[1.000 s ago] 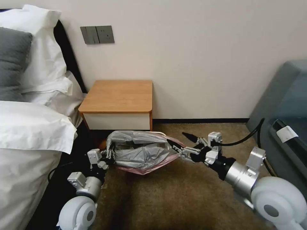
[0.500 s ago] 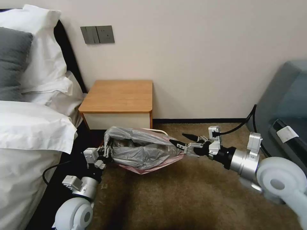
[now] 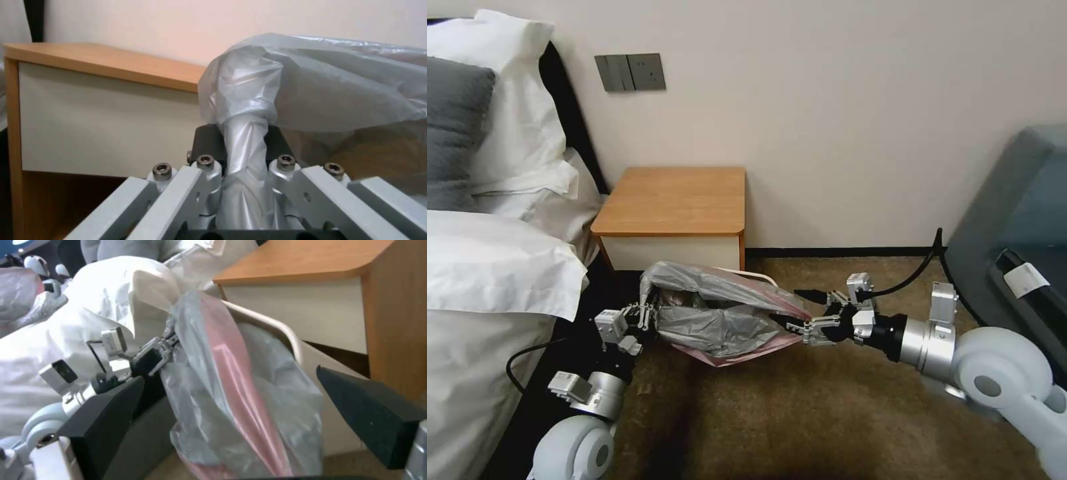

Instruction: Pick up the garbage bag from the table and place it over the trash can.

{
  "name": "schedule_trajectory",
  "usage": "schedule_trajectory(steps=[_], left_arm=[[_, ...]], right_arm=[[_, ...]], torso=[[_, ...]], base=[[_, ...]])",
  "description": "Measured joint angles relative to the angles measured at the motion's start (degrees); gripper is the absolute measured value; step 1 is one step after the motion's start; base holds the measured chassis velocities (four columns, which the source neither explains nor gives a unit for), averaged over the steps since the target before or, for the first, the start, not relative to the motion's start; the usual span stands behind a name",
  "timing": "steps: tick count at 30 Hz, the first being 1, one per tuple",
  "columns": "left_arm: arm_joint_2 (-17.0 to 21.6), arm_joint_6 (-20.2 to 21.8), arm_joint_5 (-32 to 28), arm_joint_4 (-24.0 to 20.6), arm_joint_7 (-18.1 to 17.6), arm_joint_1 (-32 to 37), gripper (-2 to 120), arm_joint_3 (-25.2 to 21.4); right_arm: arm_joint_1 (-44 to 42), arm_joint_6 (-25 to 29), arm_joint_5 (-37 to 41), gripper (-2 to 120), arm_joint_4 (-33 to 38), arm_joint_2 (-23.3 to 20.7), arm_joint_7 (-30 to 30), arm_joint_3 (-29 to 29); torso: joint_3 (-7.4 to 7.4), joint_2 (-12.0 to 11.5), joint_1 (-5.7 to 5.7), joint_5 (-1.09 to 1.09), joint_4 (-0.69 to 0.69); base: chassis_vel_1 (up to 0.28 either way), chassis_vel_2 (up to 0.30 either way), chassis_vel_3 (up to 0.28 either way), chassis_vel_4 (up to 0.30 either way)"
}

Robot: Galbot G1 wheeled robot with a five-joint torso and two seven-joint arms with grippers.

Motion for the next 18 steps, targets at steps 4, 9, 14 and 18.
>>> schedule_trajectory(steps=[4,9,14,18], left_arm=[[0.04,0.0,0.09,-0.11,0.07,0.08,9,-0.04],[0.18,0.03,0.08,-0.23,0.08,0.07,9,-0.16],[0.23,0.13,0.04,-0.23,0.1,0.07,9,-0.23],[0.14,0.27,0.06,-0.23,0.13,0.0,9,-0.13]], right_arm=[[-0.12,0.03,-0.31,99,0.89,0.04,0.14,-0.3],[-0.17,0.07,-0.73,98,0.91,0.15,0.27,-1.52],[0.14,0.07,-0.81,90,0.92,0.63,0.89,-2.45],[0.26,0.07,-0.85,77,0.99,0.9,1.23,-2.82]], torso=[[0.0,0.0,0.0,0.0,0.0],[0.0,0.0,0.0,0.0,0.0],[0.0,0.0,0.0,0.0,0.0],[0.0,0.0,0.0,0.0,0.0]], base=[[0.0,0.0,0.0,0.0],[0.0,0.0,0.0,0.0],[0.0,0.0,0.0,0.0],[0.0,0.0,0.0,0.0]])
